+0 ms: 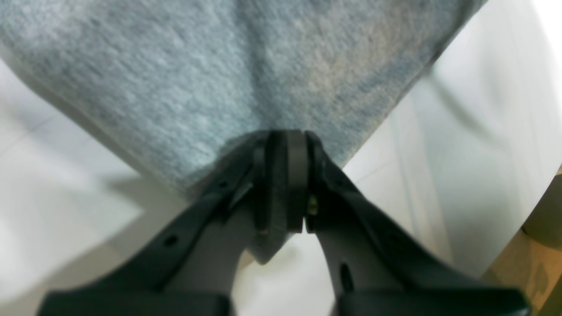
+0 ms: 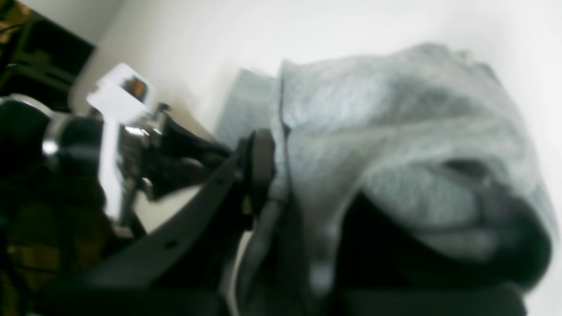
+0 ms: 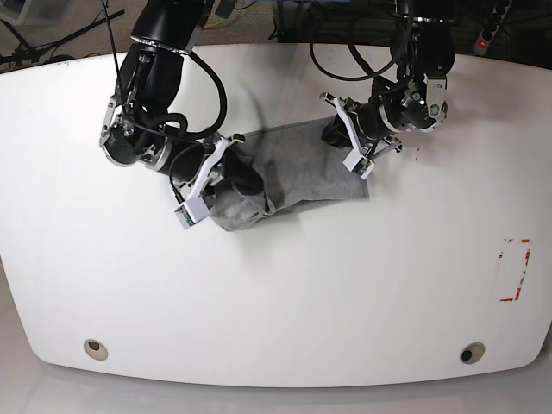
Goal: Fold the T-shirt properly
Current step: 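Lift the shirt end with the right gripper and fold it toward the left gripper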
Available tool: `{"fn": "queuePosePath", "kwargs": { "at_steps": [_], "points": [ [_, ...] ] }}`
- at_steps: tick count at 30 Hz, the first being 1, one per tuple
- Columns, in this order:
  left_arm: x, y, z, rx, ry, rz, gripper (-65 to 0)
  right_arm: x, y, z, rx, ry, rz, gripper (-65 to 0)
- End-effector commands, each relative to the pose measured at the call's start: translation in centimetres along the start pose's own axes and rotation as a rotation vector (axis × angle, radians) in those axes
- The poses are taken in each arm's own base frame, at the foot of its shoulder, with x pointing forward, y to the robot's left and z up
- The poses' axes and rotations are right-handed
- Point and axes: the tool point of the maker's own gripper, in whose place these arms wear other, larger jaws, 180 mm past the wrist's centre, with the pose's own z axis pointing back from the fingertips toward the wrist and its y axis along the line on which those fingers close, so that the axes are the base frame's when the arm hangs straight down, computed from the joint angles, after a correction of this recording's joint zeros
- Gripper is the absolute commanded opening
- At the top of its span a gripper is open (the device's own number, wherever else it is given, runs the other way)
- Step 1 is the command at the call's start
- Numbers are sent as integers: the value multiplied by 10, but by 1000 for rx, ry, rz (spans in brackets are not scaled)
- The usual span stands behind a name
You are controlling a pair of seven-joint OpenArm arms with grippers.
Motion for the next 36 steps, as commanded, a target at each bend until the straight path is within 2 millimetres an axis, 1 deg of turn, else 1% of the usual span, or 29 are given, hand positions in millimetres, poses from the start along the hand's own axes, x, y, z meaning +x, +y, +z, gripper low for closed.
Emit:
{"fn": "queuePosePath", "kwargs": {
  "at_steps": [1, 4, 7, 12, 15, 18, 20, 23, 25, 27, 29, 31, 32, 34, 36],
  "points": [
    [-8, 2, 1, 14, 44, -16, -612, 20, 13, -10, 70, -88, 2, -650],
    [-8, 2, 1, 12, 43, -15, -612, 18, 19, -23, 114, -83, -9, -650],
    [-7, 1, 2, 11, 40, -16, -612, 17, 24, -31, 140, -70, -13, -650],
    [-7, 1, 2, 10, 40, -17, -612, 18, 34, -38, 170, -55, 6, -650],
    [-6, 1, 1, 7, 37, -18, -612, 20, 36, -39, 176, -59, 9, -650],
    [-5, 1, 2, 7, 35, -18, -612, 22, 37, -45, 183, -62, -26, -553],
    [-4, 0, 2, 7, 32, -19, -612, 17, 35, -50, 188, -48, -63, -465],
    [6, 0, 7, 17, 3, -38, -612, 24, 32, -53, 191, -66, -75, -331],
    [11, -1, 9, 20, -10, -47, -612, 25, 37, -56, 202, -73, -76, -263],
    [15, -1, 11, 24, -21, -55, -612, 25, 47, -62, 225, -57, -74, -209],
    [24, -1, 17, 34, -46, -76, -612, 22, 59, -70, 248, -28, -82, -189],
    [27, -4, 24, 37, -63, -88, -612, 23, 68, -73, 257, -15, -79, -192],
    [28, -1, 30, 47, -72, -90, -612, 26, 72, -72, 261, -17, -70, -190],
    [29, 10, 47, 82, -99, -85, -612, 28, 75, -70, 260, -19, -56, -190],
    [30, 19, 63, 106, -129, -61, -612, 29, 70, -64, 243, -17, -33, -190]
  ]
}}
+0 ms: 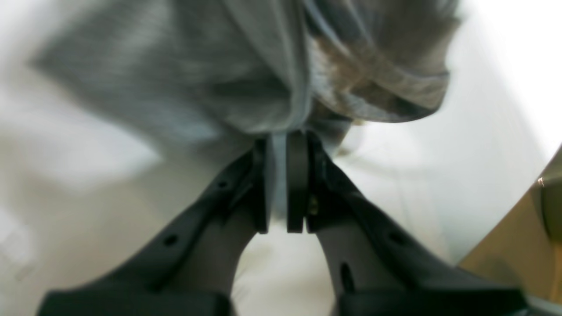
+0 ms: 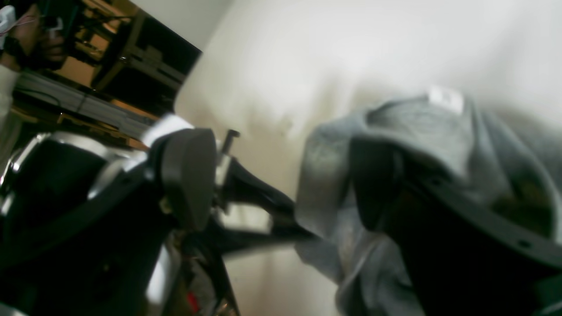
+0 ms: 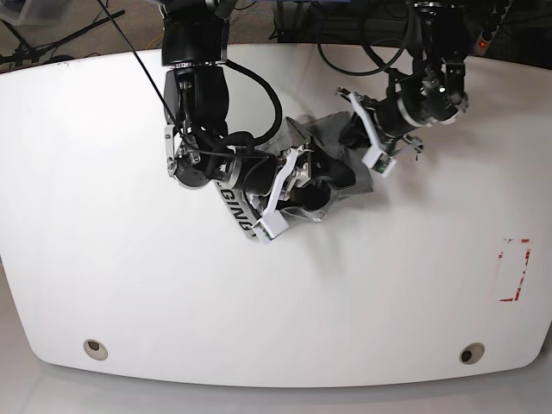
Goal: Fold the T-shirt properly
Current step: 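Lift the shirt end with the right gripper and fold it toward the left gripper, then press the folded bundle flat with both grippers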
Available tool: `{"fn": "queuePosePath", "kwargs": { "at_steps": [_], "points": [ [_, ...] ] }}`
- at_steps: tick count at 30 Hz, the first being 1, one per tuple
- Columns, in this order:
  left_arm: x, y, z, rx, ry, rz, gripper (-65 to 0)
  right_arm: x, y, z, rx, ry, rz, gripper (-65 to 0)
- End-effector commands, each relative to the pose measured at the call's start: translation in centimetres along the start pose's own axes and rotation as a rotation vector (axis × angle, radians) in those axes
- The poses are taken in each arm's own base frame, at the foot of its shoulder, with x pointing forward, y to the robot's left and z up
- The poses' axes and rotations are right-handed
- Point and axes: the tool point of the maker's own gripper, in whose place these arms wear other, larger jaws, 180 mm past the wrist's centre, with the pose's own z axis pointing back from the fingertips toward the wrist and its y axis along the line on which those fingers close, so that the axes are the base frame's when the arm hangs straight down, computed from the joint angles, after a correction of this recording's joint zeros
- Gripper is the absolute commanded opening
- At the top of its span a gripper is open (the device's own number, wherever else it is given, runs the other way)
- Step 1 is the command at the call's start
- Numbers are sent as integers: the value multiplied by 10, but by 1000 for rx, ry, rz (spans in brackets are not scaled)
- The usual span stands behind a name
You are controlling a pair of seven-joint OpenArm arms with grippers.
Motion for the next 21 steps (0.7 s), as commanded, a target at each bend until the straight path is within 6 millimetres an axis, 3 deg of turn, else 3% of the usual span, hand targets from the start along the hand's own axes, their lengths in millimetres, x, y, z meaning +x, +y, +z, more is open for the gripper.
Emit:
{"fn": "queuePosePath", "kwargs": {
  "at_steps": [1, 10, 15, 21],
  "points": [
    [13, 16, 19, 41, -64, 3, -612, 19, 0, 11, -10, -46, 50, -190],
    [-8, 94, 80, 244, -66, 71, -612, 19, -25, 46, -107, -38, 123, -190],
    [-14, 114, 97, 301, -43, 62, -612, 20, -36, 59, -148, -39, 144, -190],
    [-29, 121, 97, 274, 5, 36, -612, 15, -59, 62, -276, 31, 219, -190]
  ]
}}
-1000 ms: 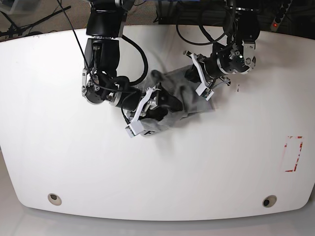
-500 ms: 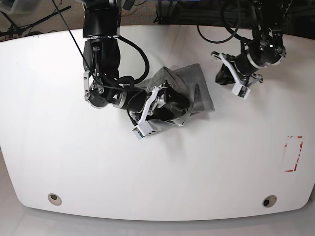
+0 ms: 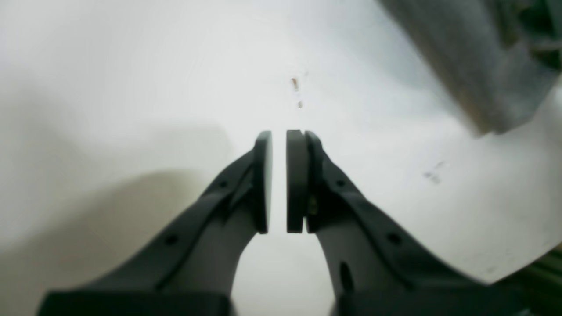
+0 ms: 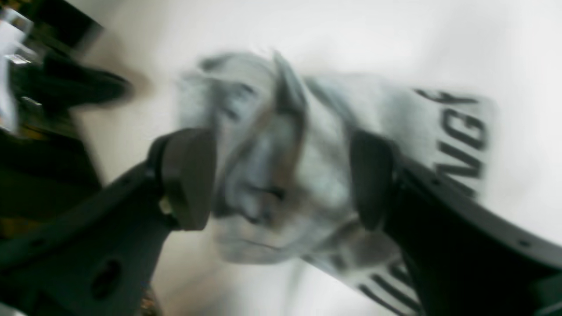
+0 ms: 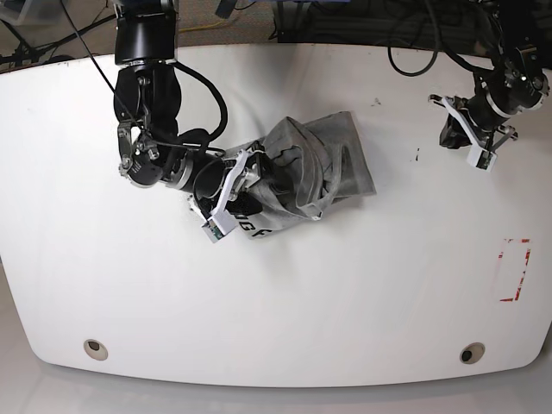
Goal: Fold the T-shirt properly
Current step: 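Press the folded bundle flat with both grippers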
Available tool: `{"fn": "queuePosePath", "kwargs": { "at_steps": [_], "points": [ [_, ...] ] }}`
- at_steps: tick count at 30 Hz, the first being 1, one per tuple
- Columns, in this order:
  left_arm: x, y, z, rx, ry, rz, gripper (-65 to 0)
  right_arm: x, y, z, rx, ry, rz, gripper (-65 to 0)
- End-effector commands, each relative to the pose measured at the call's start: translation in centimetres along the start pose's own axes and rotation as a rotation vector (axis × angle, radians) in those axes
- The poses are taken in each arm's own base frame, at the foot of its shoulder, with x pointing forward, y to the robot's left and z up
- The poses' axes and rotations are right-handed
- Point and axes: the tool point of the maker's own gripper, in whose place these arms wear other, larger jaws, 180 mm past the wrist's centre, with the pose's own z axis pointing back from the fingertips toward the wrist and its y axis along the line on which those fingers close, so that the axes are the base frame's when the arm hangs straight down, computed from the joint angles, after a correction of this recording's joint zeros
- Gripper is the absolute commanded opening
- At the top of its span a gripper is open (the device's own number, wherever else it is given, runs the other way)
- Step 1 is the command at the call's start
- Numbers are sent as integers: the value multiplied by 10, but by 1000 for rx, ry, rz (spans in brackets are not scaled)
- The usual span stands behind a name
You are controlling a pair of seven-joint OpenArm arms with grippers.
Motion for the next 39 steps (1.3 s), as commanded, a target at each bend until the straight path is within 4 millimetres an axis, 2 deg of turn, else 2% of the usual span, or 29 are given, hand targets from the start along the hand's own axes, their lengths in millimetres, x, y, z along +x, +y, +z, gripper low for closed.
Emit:
{"fn": "queuePosePath", "kwargs": {
  "at_steps": [1, 6, 16, 20, 23, 27, 30, 34, 35, 36, 39],
  "points": [
    [4, 1, 2, -20, -20, -34, -612, 19, 0, 0, -22, -42, 53, -190],
    [-3, -1, -1, -37, -4, -30, -612, 13, 25, -25, -3, 12, 113, -190],
    [-4, -2, -2, -41, -2, -28, -612, 11, 112, -92, 127, 47, 234, -190],
    [-4, -2, -2, -42, -3, -29, -612, 13, 139, -104, 185, 61, 294, -190],
    [-2, -2, -2, -41, -6, -34, -612, 18, 142, -103, 188, 49, 304, -190],
    [8, -2, -1, -39, -26, -55, -612, 34, 126, -89, 139, -8, 300, -190],
    [22, -16, -3, -67, -51, -104, -612, 39, 94, -66, 52, -45, 285, -190],
    [38, -49, -9, -143, -78, -178, -612, 39, 50, -45, -53, -50, 267, -192],
    [47, -61, -11, -170, -98, -205, -612, 41, 38, -38, -80, -67, 256, -192],
    [50, -70, -13, -193, -101, -221, -611, 43, 34, -36, -91, -79, 249, -192],
    [61, -103, -19, -276, -122, -286, -581, 43, 1, -23, -159, -96, 206, -200]
  ]
}}
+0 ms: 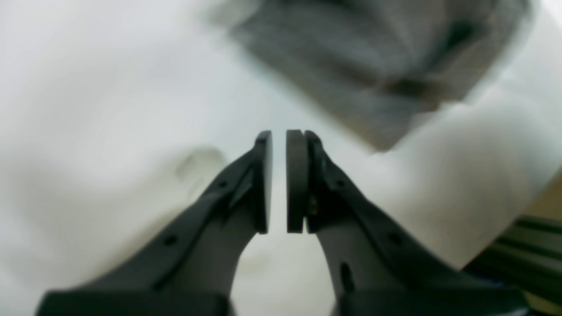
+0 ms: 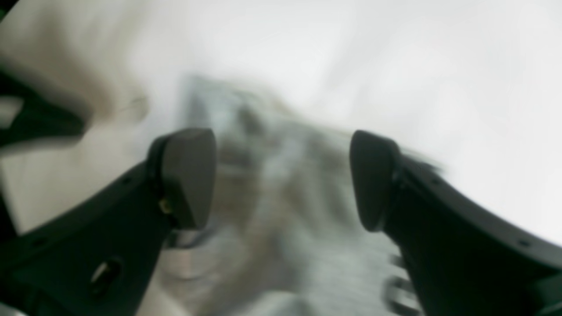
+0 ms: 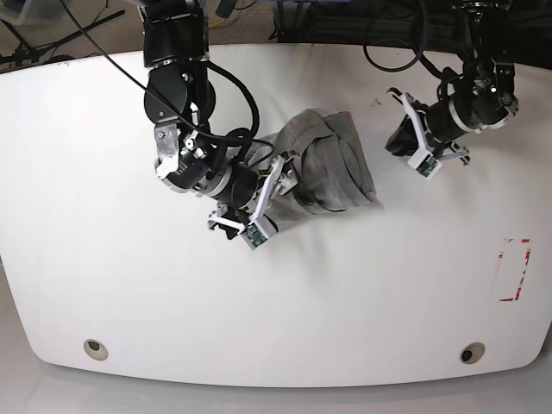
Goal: Fold the T-shirt properly
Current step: 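Press the folded bundle flat with both grippers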
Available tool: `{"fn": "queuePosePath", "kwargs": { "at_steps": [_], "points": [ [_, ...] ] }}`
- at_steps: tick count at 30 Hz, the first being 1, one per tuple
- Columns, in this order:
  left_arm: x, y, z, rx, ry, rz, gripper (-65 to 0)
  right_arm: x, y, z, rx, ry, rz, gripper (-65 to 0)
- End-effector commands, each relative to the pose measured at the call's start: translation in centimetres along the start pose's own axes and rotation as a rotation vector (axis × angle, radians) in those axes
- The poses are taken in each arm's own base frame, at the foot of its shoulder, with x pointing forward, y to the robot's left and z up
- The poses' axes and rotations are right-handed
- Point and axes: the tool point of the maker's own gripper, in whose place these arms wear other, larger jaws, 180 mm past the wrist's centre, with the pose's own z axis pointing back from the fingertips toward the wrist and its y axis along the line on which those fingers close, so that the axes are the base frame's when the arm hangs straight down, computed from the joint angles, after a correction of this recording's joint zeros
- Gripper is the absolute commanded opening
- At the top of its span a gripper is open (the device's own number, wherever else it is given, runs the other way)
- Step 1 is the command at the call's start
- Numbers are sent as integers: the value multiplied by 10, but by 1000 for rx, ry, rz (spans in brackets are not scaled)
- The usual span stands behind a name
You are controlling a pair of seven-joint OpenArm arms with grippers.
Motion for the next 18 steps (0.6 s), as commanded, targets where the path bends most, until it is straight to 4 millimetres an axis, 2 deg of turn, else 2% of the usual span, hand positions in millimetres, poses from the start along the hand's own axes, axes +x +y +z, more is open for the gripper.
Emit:
{"fn": "queuePosePath", "kwargs": {
  "at_steps": [1, 3, 7, 9, 13, 16, 18],
  "points": [
    [26, -13, -2, -40, -66, -61, -571, 16, -20, 5, -24, -64, -8, -212],
    [41, -32, -11, -97, -90, -105, -560, 15, -46, 7, -67, -52, -27, -290],
    [65, -61, -25, -179, -140, -145, -560, 10, -77, 1, -104, -13, -60, -447],
    [77, -72, -31, -206, -169, -145, -560, 8, -90, -4, -111, 11, -71, -471],
    [100, -90, -47, -203, -200, -122, -557, 6, -114, -12, -125, 12, -109, -471],
    [101, -101, -62, -197, -167, -152, -557, -2, -126, -18, -129, 18, -143, -471],
    [96, -105, -71, -196, -134, -162, -557, -9, -130, -21, -129, 27, -165, -471]
  ]
}}
